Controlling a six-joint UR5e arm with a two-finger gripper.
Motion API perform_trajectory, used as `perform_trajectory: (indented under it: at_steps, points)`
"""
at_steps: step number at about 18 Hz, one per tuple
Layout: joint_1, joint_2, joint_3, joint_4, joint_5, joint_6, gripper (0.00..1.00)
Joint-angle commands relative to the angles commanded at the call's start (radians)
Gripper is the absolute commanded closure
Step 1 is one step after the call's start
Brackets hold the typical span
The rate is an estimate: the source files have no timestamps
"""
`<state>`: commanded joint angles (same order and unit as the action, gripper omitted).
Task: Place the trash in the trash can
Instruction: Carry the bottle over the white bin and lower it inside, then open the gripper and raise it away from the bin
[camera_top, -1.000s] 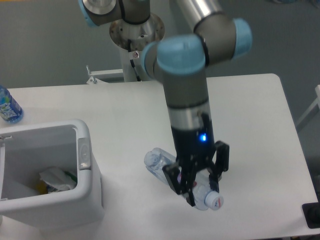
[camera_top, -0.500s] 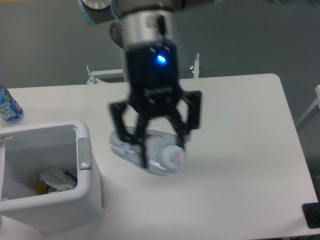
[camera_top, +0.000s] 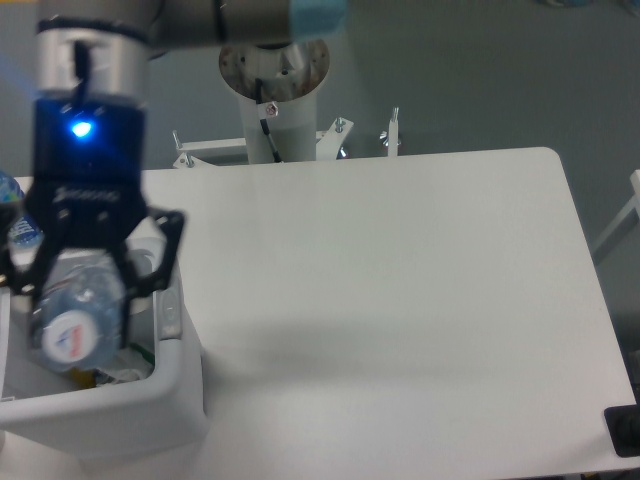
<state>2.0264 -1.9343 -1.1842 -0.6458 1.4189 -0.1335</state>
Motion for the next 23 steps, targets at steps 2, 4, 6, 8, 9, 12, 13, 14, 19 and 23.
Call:
perform_trajectory:
  at_steps: [2,4,6,8,9,12,13,14,19,23]
  points:
    - [0.000,-0.003,-0.020,0.000,0.000,0.002,0.31]
    - [0.002,-0.003,-0.035,0.000,0.000,0.012,0.19]
    - [0.000,0.000,-0.054,-0.002,0.000,0.018,0.00]
    - [0.000,0.006,-0.075,-0.002,0.002,0.020,0.00]
    - [0.000,0.018,-0.089,-0.003,0.002,0.021,0.00]
    - [0.012,0.054,-0.136,-0.005,0.005,0.038,0.00]
    - [0.035,0.055,-0.138,-0.006,0.008,0.041,0.00]
    - [0.078,0.066,-0.138,-0.006,0.008,0.047,0.00]
    - [0.257,0.101,-0.143,-0.021,0.040,0.142,0.00]
    - [0.302,0.119,-0.167,-0.138,0.156,0.396,0.00]
